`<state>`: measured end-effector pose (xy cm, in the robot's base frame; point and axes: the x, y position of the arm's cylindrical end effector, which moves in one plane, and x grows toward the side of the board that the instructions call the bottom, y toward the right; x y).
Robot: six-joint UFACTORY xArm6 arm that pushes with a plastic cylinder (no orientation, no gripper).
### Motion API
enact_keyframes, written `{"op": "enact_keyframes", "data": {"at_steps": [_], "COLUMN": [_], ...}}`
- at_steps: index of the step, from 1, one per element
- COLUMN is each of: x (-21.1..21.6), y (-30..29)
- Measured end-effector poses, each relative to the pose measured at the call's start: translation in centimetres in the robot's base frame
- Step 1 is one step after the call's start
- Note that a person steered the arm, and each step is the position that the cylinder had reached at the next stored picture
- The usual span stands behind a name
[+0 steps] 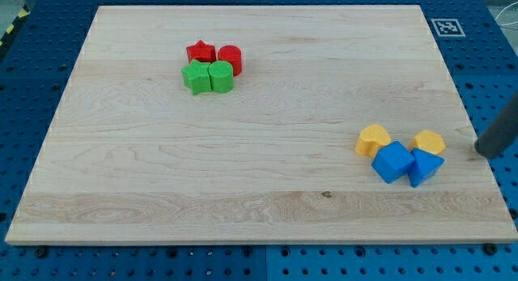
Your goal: Nudge the yellow hexagon a bit left
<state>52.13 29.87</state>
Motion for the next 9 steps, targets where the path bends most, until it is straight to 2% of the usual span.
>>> {"op": "enact_keyframes", "data": {"at_steps": [1,3,9], "x": [1.5,0.5,-0.6], "y": [-0.7,-3.3,-5.2]}}
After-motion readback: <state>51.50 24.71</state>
